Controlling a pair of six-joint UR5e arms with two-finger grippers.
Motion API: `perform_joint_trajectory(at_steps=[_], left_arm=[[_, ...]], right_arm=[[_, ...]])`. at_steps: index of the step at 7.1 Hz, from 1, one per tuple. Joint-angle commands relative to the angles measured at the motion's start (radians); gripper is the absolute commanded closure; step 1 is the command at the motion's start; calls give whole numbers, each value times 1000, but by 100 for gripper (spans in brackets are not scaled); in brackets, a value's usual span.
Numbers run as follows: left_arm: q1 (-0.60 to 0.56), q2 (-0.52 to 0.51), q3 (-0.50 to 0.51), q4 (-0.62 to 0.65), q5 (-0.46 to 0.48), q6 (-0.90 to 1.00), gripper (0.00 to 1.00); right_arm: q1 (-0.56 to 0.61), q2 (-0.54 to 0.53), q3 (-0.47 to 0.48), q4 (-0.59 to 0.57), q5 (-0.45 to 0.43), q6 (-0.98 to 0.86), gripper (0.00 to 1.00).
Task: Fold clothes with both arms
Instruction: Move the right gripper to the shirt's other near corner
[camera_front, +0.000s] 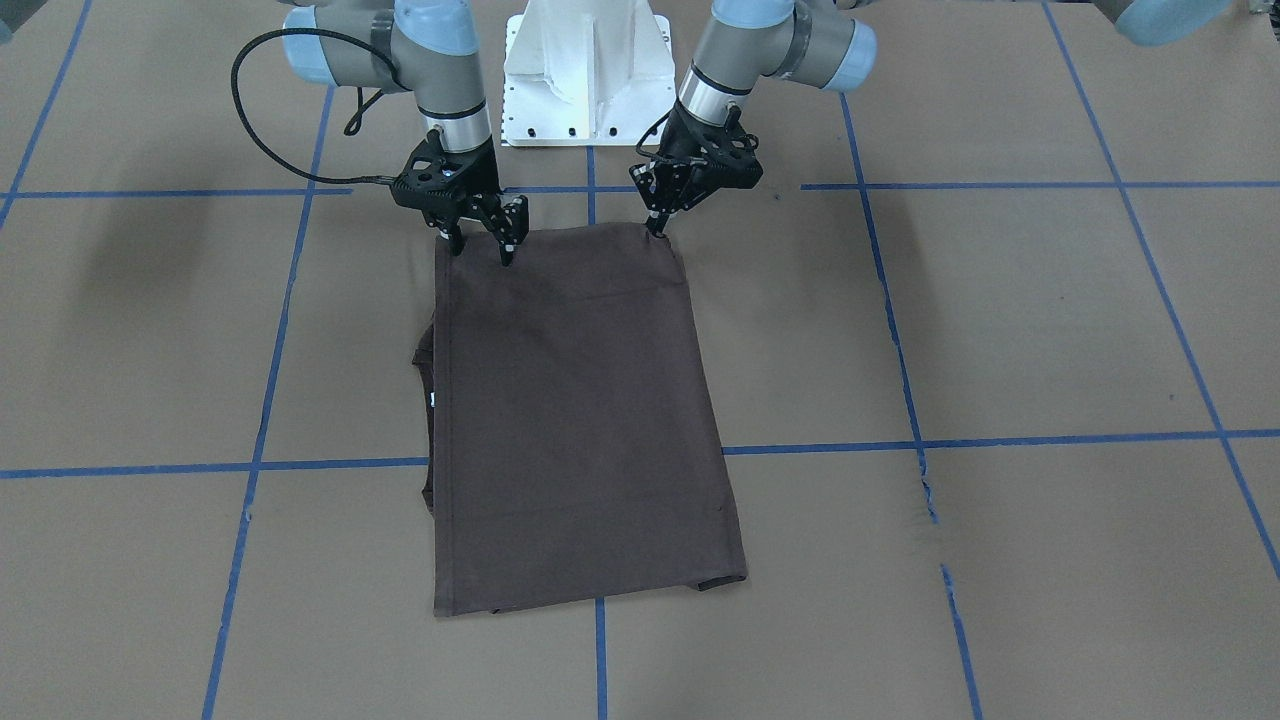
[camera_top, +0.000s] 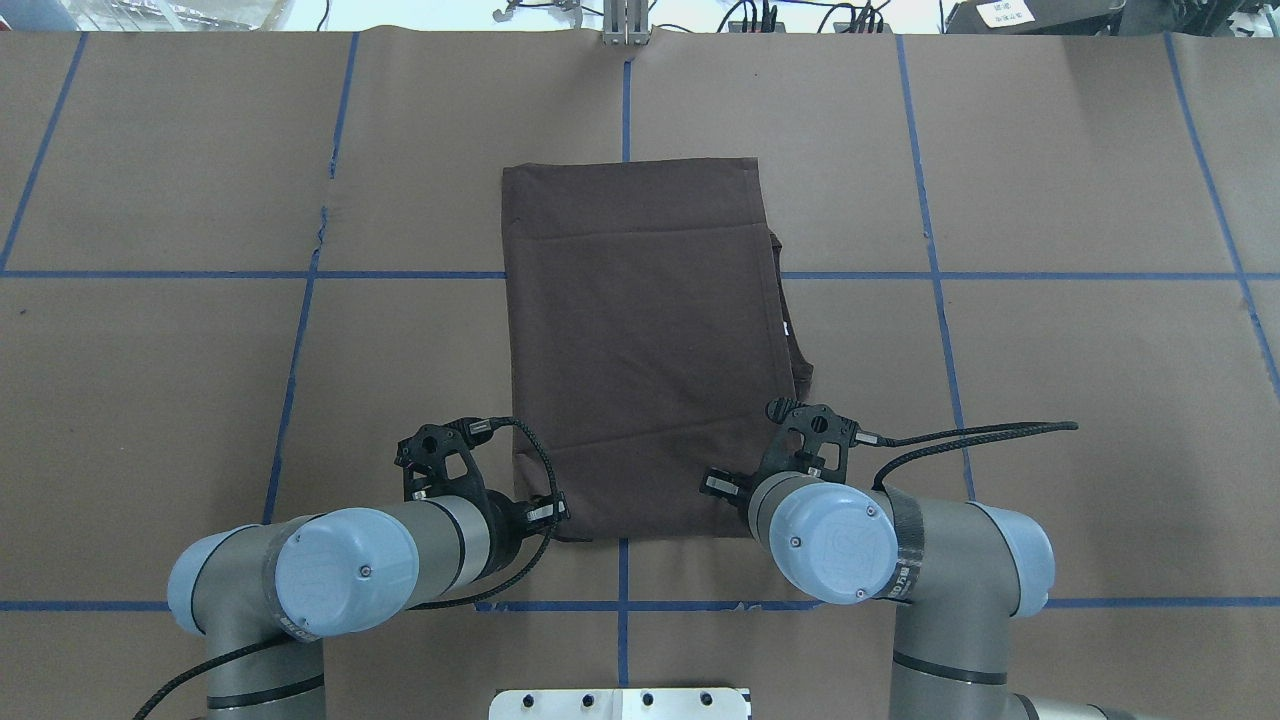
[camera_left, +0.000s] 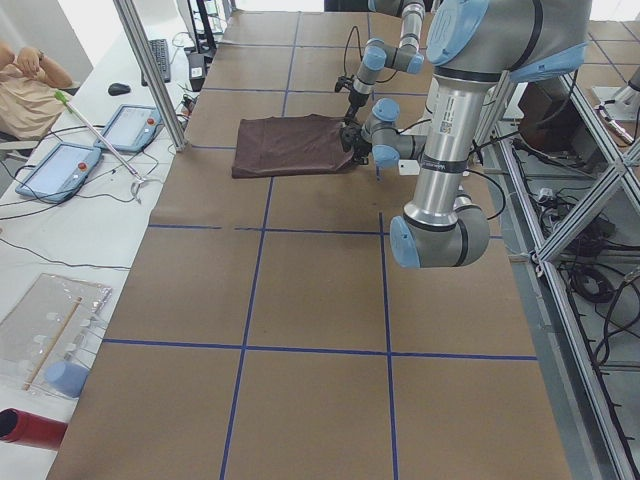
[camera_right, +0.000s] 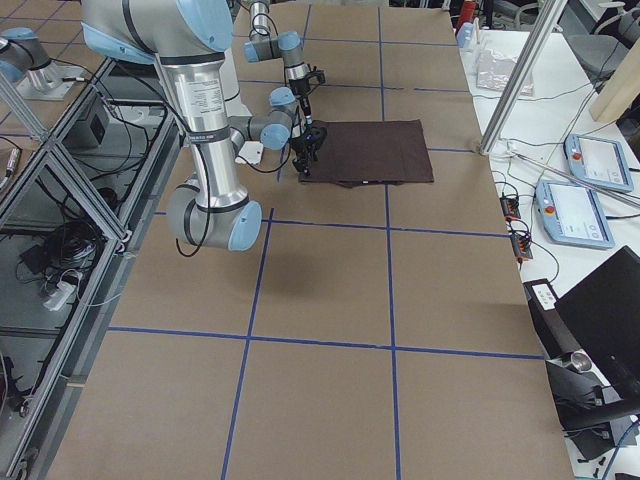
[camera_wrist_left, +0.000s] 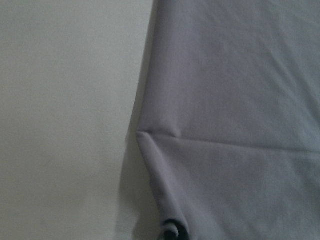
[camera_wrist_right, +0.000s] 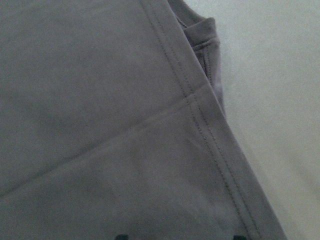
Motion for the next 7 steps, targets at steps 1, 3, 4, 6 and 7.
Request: perform_joint_trajectory(at_steps=[1, 3, 4, 6, 7], left_arm=[[1, -1, 2, -2, -1, 0, 100], [1, 1, 0, -3, -1, 0, 100], [1, 1, 2, -3, -1, 0, 100], [2, -1, 0, -3, 0, 0, 100], [2, 1, 0, -3, 0, 0, 100]], right_arm=[[-4, -29, 0, -1, -2, 1, 24], [-7, -17, 0, -1, -2, 1, 28], [-8, -13, -1, -1, -4, 10, 50], [-10, -7, 0, -1, -5, 79, 100], [-10, -6, 11, -1, -4, 79, 100]])
